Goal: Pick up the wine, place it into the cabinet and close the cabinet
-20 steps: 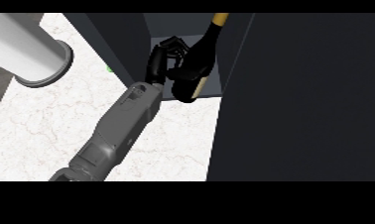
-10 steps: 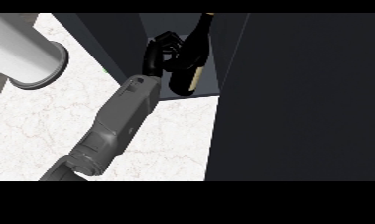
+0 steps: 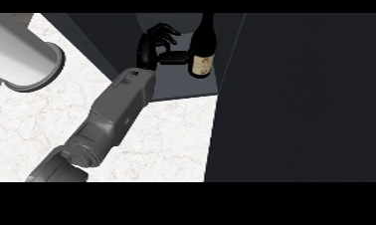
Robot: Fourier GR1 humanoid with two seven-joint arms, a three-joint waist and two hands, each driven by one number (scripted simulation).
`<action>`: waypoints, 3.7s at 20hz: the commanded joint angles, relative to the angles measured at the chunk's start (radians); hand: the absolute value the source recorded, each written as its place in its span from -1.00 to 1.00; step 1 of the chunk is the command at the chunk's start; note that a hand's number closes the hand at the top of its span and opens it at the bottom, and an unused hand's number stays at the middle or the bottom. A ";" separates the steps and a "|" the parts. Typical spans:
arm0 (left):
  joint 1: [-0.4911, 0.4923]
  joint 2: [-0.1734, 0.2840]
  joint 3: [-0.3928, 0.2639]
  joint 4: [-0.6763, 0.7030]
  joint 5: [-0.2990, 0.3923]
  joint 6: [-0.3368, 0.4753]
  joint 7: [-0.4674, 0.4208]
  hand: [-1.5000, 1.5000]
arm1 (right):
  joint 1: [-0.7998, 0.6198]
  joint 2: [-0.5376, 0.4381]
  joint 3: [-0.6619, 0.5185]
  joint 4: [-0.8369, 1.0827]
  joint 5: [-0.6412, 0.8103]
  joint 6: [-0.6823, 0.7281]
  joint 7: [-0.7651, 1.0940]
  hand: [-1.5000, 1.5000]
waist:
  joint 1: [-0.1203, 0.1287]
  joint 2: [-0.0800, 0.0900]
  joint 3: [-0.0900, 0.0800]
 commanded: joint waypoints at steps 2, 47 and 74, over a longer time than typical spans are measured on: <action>-0.024 0.049 -0.003 0.050 -0.025 0.018 -0.037 -1.00 | 0.039 -0.012 0.014 -0.115 -0.066 0.027 0.025 -1.00 | -0.012 0.007 0.000; -0.049 -0.030 0.057 -0.119 0.066 -0.340 -0.047 -1.00 | 0.150 -0.043 -0.083 -0.232 -0.065 0.034 0.071 -1.00 | 0.088 -0.039 0.001; 0.789 0.032 -0.315 -1.110 0.151 -0.219 0.119 -1.00 | 0.221 -0.089 -0.090 -0.234 -0.053 0.030 0.031 -1.00 | 0.110 -0.043 0.002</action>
